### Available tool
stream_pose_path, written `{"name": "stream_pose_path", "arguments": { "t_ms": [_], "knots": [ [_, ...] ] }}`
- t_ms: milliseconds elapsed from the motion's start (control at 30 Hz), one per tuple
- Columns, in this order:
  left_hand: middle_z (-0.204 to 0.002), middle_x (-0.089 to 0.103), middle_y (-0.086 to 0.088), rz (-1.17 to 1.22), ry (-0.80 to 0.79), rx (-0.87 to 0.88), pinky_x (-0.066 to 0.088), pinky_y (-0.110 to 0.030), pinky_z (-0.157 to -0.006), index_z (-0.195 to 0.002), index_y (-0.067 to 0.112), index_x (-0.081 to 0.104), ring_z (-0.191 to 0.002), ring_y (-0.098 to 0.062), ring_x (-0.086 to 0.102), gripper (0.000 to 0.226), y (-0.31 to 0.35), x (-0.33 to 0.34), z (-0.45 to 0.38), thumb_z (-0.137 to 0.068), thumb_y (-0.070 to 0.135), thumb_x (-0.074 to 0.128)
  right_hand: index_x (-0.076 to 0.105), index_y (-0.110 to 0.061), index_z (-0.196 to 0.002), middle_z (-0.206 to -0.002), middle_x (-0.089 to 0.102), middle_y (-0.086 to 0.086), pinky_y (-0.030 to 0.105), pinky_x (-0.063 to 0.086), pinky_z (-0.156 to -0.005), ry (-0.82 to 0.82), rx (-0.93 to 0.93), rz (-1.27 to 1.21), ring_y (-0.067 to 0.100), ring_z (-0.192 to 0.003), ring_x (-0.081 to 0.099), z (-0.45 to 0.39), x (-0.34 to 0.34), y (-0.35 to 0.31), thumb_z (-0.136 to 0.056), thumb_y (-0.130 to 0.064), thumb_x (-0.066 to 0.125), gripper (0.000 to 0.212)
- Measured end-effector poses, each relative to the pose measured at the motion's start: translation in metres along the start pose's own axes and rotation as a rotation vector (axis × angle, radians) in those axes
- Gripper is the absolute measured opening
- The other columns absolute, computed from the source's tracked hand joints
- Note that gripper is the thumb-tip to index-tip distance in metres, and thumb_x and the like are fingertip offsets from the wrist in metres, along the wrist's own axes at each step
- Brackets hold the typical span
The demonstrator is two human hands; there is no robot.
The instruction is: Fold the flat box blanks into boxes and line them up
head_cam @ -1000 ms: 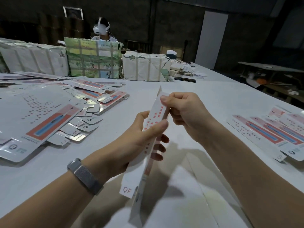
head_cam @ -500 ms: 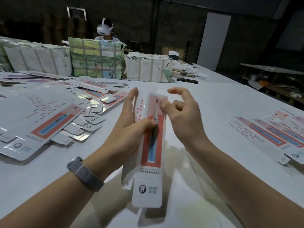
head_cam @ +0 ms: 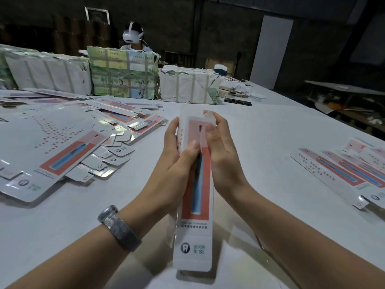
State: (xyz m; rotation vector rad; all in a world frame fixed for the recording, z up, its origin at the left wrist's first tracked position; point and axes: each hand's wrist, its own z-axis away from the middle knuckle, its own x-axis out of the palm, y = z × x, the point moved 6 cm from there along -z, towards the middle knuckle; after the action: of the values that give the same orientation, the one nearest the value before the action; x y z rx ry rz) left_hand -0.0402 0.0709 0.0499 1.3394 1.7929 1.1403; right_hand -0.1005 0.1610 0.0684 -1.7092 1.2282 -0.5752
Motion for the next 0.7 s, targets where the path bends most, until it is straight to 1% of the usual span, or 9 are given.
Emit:
{"name": "stream_pose_path", "arguments": {
  "t_ms": [100, 167, 267, 333, 400, 467, 567, 633, 700],
  "knots": [
    [-0.133, 0.057, 0.03, 0.037, -0.009, 0.001, 0.053, -0.015, -0.088, -0.15, 0.058, 0.014, -0.116, 0.003, 0.063, 0.064, 0.001, 0.002, 0.001, -0.095, 0.042, 0.042, 0.047, -0.03, -0.131, -0.114, 0.068, -0.002, 0.046, 0.054, -0.095, -0.041, 0.024, -0.035, 0.016, -0.103, 0.068, -0.001, 0.002, 0.002, -0.096, -0.049, 0.037, 0.042],
    [-0.127, 0.06, 0.031, 0.055, -0.032, 0.001, 0.055, -0.017, -0.082, -0.145, 0.065, 0.019, -0.111, 0.0, 0.066, 0.059, 0.003, 0.002, 0.001, -0.095, 0.041, 0.041, 0.049, -0.028, -0.127, -0.111, 0.068, -0.002, 0.043, 0.055, -0.093, -0.041, 0.031, -0.051, 0.016, -0.1, 0.068, -0.001, 0.001, 0.004, -0.095, -0.049, 0.039, 0.04],
    [-0.104, 0.072, 0.016, 0.072, -0.022, -0.029, 0.056, -0.021, -0.068, -0.144, 0.051, 0.034, -0.085, -0.006, 0.072, 0.055, 0.001, 0.002, -0.001, -0.092, 0.035, 0.042, 0.055, -0.022, -0.113, -0.101, 0.068, -0.001, 0.036, 0.057, -0.084, -0.005, 0.005, -0.078, 0.015, -0.091, 0.068, -0.001, 0.0, 0.003, -0.095, -0.042, 0.044, 0.03],
    [-0.083, 0.071, 0.008, 0.115, 0.02, -0.039, 0.056, -0.026, -0.061, -0.131, 0.045, 0.043, -0.07, -0.009, 0.068, 0.046, 0.002, -0.001, -0.002, -0.088, 0.029, 0.041, 0.057, -0.02, -0.105, -0.09, 0.068, -0.004, 0.032, 0.056, -0.076, -0.005, -0.039, -0.076, 0.013, -0.082, 0.065, -0.001, 0.001, -0.001, -0.096, -0.038, 0.045, 0.023],
    [-0.073, 0.068, 0.007, 0.135, 0.041, -0.03, 0.055, -0.028, -0.055, -0.118, 0.044, 0.046, -0.062, -0.01, 0.065, 0.039, 0.003, -0.003, -0.002, -0.085, 0.025, 0.039, 0.056, -0.019, -0.098, -0.083, 0.064, -0.007, 0.025, 0.053, -0.068, -0.005, -0.074, -0.086, 0.009, -0.075, 0.062, -0.001, 0.003, -0.006, -0.096, -0.035, 0.046, 0.019],
    [-0.07, 0.068, 0.006, 0.149, 0.045, -0.021, 0.056, -0.029, -0.053, -0.113, 0.044, 0.046, -0.059, -0.011, 0.064, 0.037, 0.002, -0.003, -0.001, -0.084, 0.022, 0.038, 0.055, -0.018, -0.093, -0.087, 0.062, 0.002, 0.022, 0.049, -0.066, -0.003, -0.082, -0.081, 0.008, -0.073, 0.059, 0.0, 0.003, -0.008, -0.096, -0.034, 0.046, 0.019],
    [-0.067, 0.067, 0.007, 0.13, 0.05, -0.014, 0.053, -0.023, -0.052, -0.113, 0.041, 0.044, -0.057, -0.007, 0.063, 0.035, 0.0, -0.001, 0.001, -0.084, 0.022, 0.038, 0.054, -0.018, -0.088, -0.101, 0.057, 0.022, 0.03, 0.051, -0.071, -0.016, -0.052, -0.077, 0.017, -0.079, 0.06, 0.0, 0.003, -0.007, -0.094, -0.037, 0.045, 0.021],
    [-0.066, 0.066, 0.008, 0.119, 0.049, -0.018, 0.051, -0.02, -0.051, -0.113, 0.04, 0.043, -0.056, -0.005, 0.063, 0.035, -0.001, 0.001, 0.001, -0.084, 0.023, 0.039, 0.056, -0.018, -0.091, -0.105, 0.057, 0.024, 0.039, 0.053, -0.078, -0.02, -0.034, -0.093, 0.023, -0.084, 0.06, 0.001, 0.003, -0.007, -0.093, -0.036, 0.046, 0.021],
    [-0.069, 0.068, 0.007, 0.131, 0.045, -0.028, 0.052, -0.021, -0.053, -0.114, 0.039, 0.043, -0.06, -0.007, 0.064, 0.035, -0.003, 0.001, 0.0, -0.083, 0.023, 0.04, 0.058, -0.019, -0.098, -0.104, 0.061, 0.019, 0.042, 0.055, -0.081, -0.012, -0.023, -0.13, 0.025, -0.085, 0.062, 0.001, 0.003, -0.007, -0.093, -0.034, 0.047, 0.019]
  ]
}}
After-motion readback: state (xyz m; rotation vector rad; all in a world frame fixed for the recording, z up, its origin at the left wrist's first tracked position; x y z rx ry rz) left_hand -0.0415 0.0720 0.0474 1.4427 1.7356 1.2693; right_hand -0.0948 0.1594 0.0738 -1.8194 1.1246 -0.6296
